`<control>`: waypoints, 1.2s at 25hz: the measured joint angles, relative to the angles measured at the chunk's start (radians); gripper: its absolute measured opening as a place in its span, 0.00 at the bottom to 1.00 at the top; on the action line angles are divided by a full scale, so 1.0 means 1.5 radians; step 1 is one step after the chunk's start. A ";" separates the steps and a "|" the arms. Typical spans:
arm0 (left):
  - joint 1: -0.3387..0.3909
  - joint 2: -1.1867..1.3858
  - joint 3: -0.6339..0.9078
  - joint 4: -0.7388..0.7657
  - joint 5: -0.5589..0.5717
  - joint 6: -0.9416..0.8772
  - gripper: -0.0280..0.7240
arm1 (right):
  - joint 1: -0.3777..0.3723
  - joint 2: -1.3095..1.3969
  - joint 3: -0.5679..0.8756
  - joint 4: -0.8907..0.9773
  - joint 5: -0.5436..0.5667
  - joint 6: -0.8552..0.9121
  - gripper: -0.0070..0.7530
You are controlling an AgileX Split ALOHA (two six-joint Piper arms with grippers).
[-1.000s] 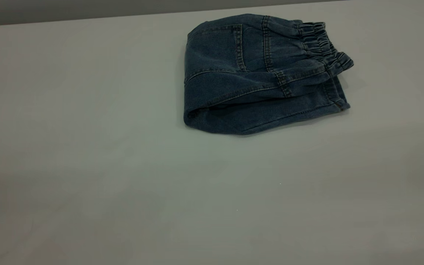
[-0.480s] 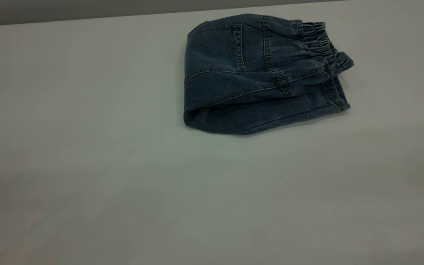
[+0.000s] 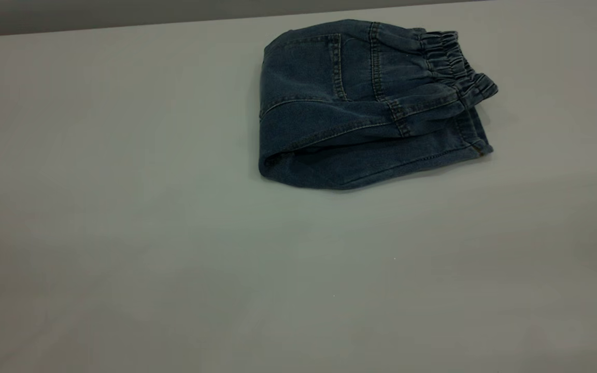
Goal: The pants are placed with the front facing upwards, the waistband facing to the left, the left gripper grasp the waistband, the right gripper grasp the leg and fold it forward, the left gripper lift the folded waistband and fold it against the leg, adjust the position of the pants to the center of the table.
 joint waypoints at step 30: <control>0.219 -0.047 0.000 0.000 -0.001 -0.001 0.78 | 0.021 0.000 0.000 0.003 0.000 -0.001 0.46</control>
